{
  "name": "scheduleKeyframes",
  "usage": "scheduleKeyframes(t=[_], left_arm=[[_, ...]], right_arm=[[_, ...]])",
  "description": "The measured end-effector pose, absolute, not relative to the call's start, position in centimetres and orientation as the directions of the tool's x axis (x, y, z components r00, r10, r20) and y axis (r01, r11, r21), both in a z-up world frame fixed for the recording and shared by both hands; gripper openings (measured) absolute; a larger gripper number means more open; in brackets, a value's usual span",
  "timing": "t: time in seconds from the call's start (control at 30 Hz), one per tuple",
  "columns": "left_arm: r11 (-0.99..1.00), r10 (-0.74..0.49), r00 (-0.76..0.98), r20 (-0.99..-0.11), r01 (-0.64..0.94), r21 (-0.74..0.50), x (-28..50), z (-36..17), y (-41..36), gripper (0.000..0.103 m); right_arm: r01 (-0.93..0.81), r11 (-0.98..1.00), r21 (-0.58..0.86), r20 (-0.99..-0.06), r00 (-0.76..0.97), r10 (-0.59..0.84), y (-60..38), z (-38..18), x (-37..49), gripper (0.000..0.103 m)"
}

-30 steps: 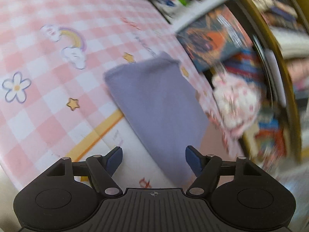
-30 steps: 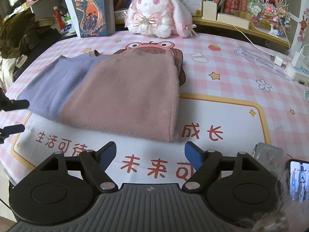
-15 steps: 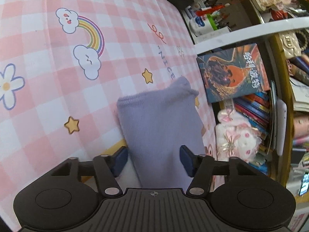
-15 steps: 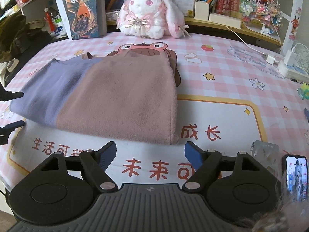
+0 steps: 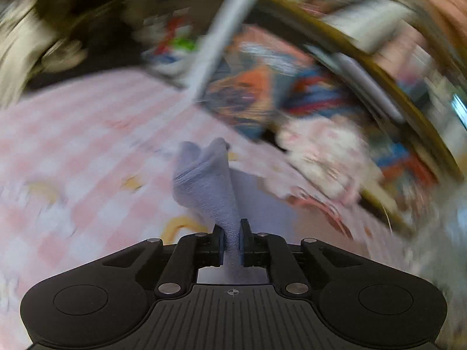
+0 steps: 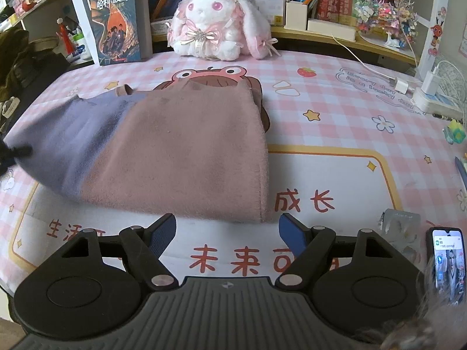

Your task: Fold clothes

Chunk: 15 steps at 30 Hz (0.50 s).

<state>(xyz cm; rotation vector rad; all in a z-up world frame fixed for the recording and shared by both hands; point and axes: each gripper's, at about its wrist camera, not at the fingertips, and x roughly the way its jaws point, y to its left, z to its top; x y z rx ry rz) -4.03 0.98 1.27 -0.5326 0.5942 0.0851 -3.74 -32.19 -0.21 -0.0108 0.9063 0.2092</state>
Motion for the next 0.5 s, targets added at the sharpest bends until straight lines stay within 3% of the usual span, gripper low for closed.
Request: scheduleKeyframes(t=[0.1,0.23,0.3,0.5], left_arm=[[0.816,-0.098,0.807,-0.583,-0.271,-0.511,-3.5,0.3,1.9,0.017],[0.668,-0.148,0.762,-0.630,-0.393,-0.632,-3.2,-2.4,4.6,0.039],[0.590,-0.175,0.755,-0.632,-0.434,-0.681,-3.2,-3.7,5.6,0.044],[0.493,-0.206,0.778,-0.594,-0.441,-0.750,-2.8,-5.5,6.6,0.045]], right_arm=[[-0.185,0.980,0.071,-0.784,0.598,0.170,-31.9,-0.2,-3.9,0.076],[-0.185,0.981,0.060,-0.785,0.598,0.161,-31.5,-0.2,-4.1,0.076],[-0.185,0.981,0.055,-0.786,0.598,0.157,-31.3,-0.2,-4.2,0.076],[-0.186,0.982,0.039,-0.789,0.598,0.144,-30.8,-0.1,-4.5,0.076]])
